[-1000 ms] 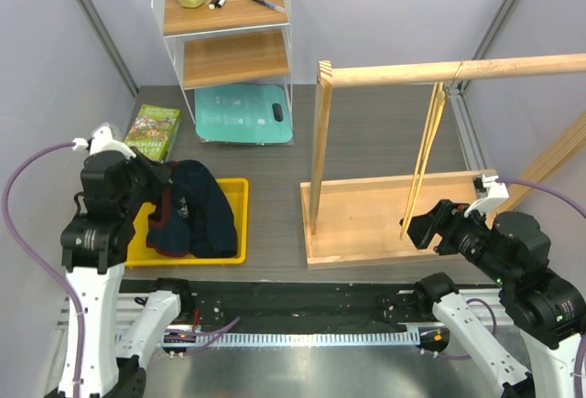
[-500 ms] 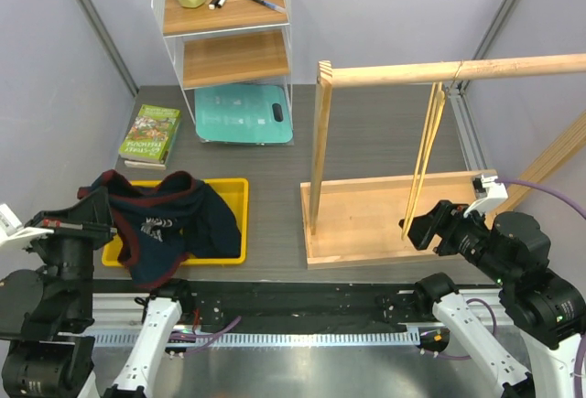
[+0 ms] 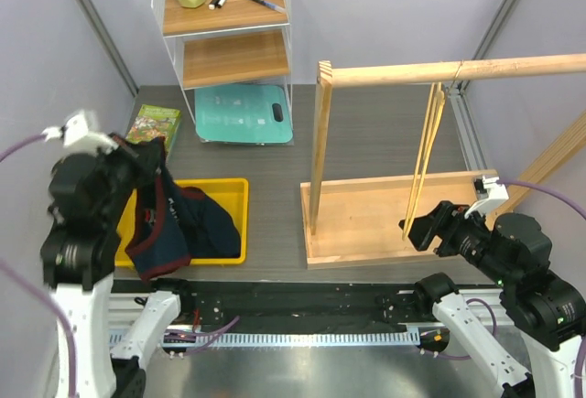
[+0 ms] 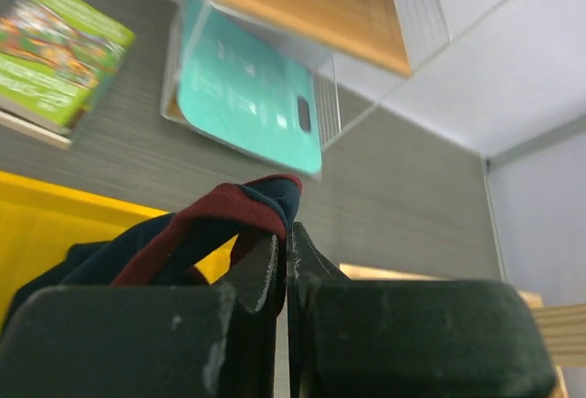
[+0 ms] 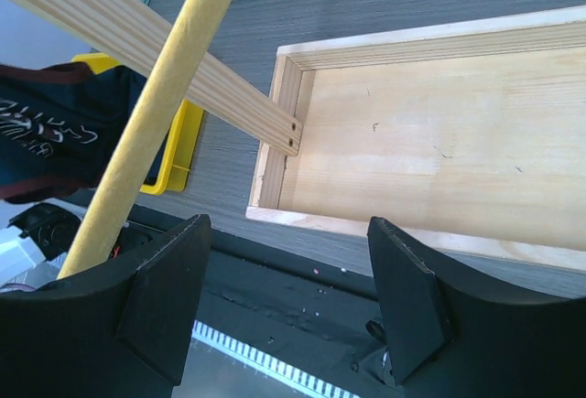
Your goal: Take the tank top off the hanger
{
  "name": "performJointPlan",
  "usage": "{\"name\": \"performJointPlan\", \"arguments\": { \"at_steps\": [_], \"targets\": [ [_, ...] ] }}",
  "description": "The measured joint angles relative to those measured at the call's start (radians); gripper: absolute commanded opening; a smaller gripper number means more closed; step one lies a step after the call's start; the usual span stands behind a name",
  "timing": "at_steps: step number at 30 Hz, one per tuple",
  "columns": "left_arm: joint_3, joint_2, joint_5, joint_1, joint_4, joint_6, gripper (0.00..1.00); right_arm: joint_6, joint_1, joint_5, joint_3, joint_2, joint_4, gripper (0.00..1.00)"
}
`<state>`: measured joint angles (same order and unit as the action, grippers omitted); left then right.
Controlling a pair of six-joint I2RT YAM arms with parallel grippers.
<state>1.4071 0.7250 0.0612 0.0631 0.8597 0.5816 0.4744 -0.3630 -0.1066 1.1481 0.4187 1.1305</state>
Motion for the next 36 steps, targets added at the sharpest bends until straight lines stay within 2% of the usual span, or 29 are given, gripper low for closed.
{"name": "performJointPlan", "arguments": {
  "at_steps": [5, 8, 12, 16, 20, 24, 27, 31, 36],
  "targets": [
    [-0.044, 0.26, -0.18, 0.0, -0.107, -0.014, 0.0, 0.001, 0.0, 0.0, 0.0, -0.014, 0.0, 0.75],
    [-0.085, 0.364, -0.262, 0.0, -0.134, -0.014, 0.0, 0.0, 0.0, 0.0, 0.0, -0.014, 0.001, 0.75],
    [-0.156, 0.356, -0.307, 0.0, -0.141, -0.018, 0.0, 0.0, 0.0, 0.001, 0.0, -0.014, 0.004, 0.75],
    [-0.223, 0.247, -0.304, 0.0, -0.16, -0.022, 0.0, 0.0, 0.0, 0.0, 0.0, -0.014, 0.003, 0.75],
    [-0.351, 0.101, -0.255, 0.0, -0.167, 0.008, 0.0, 0.0, 0.0, -0.003, -0.01, -0.014, -0.003, 0.75],
    [-0.52, -0.042, -0.105, 0.0, -0.137, 0.093, 0.0, 0.0, 0.0, -0.008, -0.026, -0.014, -0.005, 0.75],
    [-0.589, -0.098, -0.01, 0.0, -0.101, 0.111, 0.0, 0.0, 0.0, -0.01, -0.034, -0.016, -0.007, 0.75],
    [-0.588, -0.039, 0.09, -0.009, -0.081, 0.115, 0.0, 0.0, 0.0, -0.012, -0.045, -0.029, -0.008, 0.75],
    [-0.59, 0.12, 0.136, -0.097, -0.035, 0.184, 0.0, 0.008, 0.0, -0.018, -0.059, -0.041, -0.01, 0.75]
  ]
}}
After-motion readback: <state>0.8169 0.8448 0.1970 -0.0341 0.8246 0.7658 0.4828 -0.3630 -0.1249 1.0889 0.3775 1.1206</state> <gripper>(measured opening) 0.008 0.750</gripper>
